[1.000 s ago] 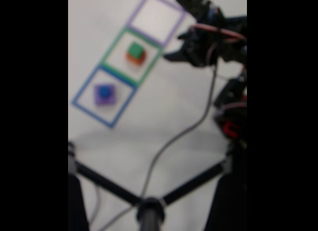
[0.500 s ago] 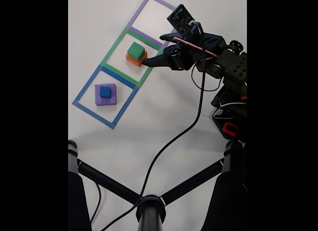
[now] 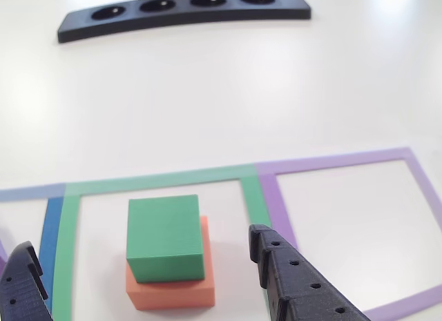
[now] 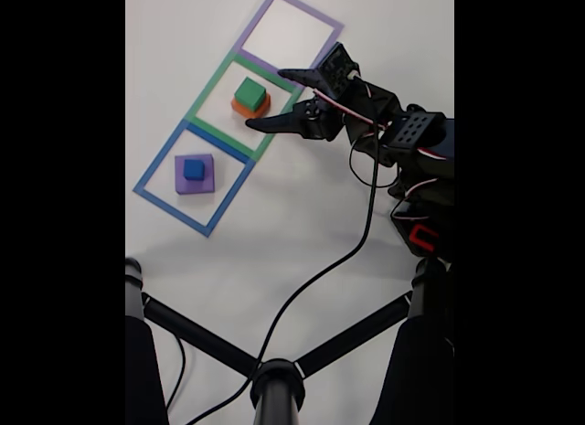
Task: Tower of hanoi
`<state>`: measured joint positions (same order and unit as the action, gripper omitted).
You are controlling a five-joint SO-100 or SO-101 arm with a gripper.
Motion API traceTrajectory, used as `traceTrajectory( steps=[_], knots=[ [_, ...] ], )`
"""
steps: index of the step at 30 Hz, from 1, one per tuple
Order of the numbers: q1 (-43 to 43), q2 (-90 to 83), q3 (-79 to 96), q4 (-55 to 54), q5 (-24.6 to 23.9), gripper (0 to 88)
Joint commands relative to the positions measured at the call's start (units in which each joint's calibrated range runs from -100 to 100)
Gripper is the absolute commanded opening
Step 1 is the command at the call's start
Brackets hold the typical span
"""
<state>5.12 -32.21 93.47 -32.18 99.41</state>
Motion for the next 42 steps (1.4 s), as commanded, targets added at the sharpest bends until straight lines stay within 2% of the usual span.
traceTrajectory(
  steps=[1,8,18,30,42],
  knots=[
    [-1.5,8.7,-0.1,-11.8,0.6,35.8],
    [-1.3,20.5,-2.1,-23.2,0.6,35.8],
    [-0.2,30.2,-7.7,-26.7,0.6,36.0],
    [-1.4,40.3,-9.8,-35.8,0.6,35.7],
    [-1.9,45.5,-14.7,-36.5,0.6,35.4]
  ],
)
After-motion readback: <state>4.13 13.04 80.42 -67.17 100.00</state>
